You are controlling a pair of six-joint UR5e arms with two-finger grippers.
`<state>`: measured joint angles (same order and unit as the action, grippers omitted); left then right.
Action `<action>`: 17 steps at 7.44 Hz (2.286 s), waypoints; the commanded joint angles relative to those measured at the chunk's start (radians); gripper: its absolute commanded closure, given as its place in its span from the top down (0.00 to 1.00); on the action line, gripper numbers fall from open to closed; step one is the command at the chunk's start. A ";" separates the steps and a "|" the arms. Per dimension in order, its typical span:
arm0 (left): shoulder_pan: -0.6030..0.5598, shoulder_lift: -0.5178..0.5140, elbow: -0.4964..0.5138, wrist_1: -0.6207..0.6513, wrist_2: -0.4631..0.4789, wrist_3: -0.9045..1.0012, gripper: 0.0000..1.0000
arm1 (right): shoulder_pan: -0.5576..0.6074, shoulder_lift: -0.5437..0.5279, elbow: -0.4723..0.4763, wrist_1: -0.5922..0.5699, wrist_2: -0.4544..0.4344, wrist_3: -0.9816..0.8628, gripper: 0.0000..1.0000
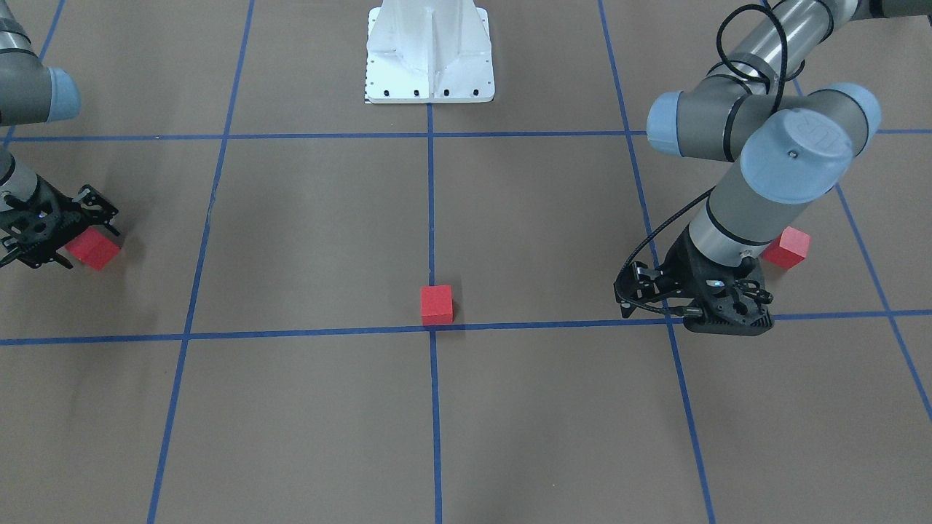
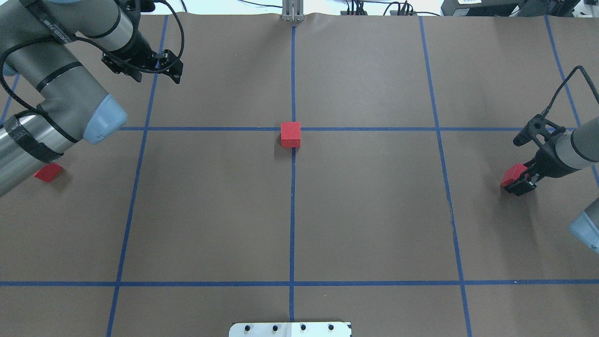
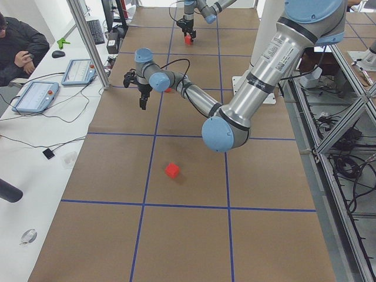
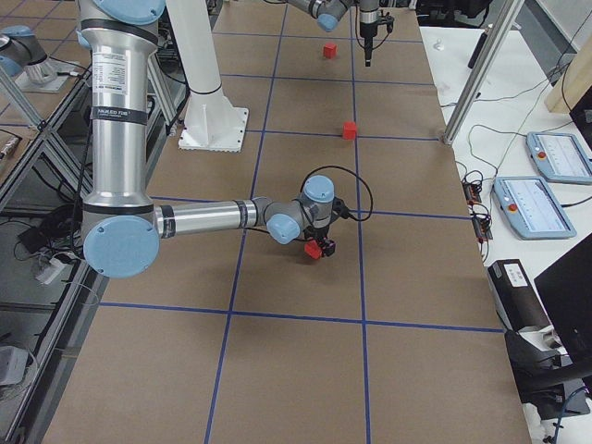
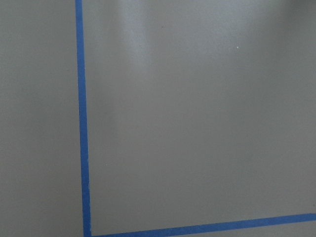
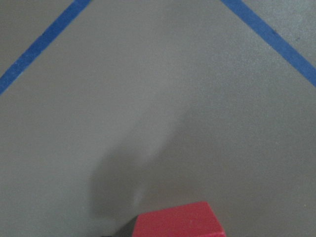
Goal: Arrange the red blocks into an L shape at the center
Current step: 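Lower the right gripper and grasp the red cube near it, then carry the red cube with the right gripper toward the center cube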
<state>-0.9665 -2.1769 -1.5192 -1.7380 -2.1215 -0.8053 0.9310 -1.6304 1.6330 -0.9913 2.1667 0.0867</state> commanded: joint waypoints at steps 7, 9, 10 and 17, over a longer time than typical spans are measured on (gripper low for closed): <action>0.002 -0.001 0.004 -0.002 -0.003 0.002 1.00 | 0.056 -0.049 -0.002 0.241 0.033 0.034 0.00; -0.003 0.000 0.001 -0.003 -0.005 0.003 1.00 | 0.153 -0.011 0.016 0.229 0.174 0.153 0.00; -0.005 0.018 -0.004 -0.005 -0.008 0.005 1.00 | 0.151 0.027 0.030 0.227 0.165 0.292 0.00; -0.015 0.127 -0.078 -0.024 -0.005 0.122 1.00 | -0.209 0.421 0.250 -0.335 -0.147 0.665 0.00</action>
<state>-0.9816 -2.0629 -1.5937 -1.7560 -2.1278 -0.7035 0.8211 -1.3042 1.7835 -1.0825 2.1348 0.7263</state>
